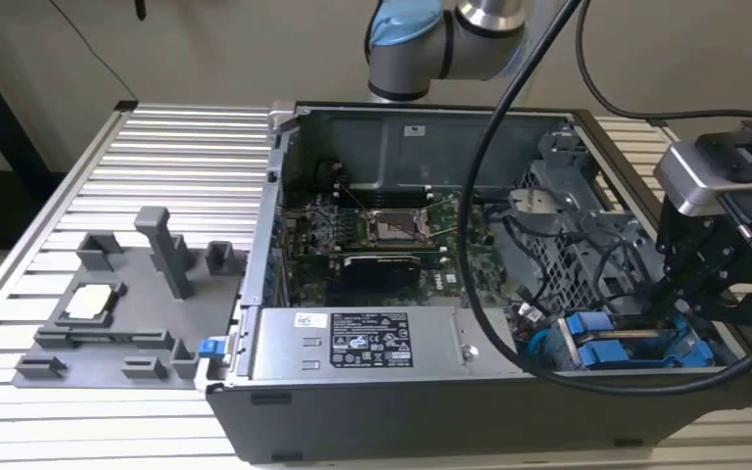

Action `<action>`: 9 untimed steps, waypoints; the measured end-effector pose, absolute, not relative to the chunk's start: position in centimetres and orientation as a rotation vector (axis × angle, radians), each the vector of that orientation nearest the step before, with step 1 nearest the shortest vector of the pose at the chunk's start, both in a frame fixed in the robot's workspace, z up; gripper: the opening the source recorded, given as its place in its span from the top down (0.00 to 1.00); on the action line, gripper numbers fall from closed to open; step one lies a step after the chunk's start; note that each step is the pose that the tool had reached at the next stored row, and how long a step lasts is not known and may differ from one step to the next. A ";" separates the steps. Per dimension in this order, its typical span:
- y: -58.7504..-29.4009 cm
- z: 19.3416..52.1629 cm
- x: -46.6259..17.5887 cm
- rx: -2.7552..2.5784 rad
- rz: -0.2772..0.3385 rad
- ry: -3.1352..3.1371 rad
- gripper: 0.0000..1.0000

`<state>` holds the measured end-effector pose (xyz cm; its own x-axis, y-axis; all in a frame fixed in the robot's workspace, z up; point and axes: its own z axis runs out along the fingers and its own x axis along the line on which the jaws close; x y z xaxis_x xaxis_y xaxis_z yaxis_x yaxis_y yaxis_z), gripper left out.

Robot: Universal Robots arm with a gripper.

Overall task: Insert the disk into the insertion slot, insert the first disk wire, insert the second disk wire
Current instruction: 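Insert the first disk wire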

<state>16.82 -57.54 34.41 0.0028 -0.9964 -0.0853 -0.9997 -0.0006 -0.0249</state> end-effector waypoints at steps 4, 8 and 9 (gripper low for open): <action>-57.5 34.4 16.8 -2.166 0.066 2.165 0.81; -57.5 34.2 16.8 -2.163 0.065 2.169 0.81; -57.5 34.2 16.8 -2.161 0.065 2.171 0.81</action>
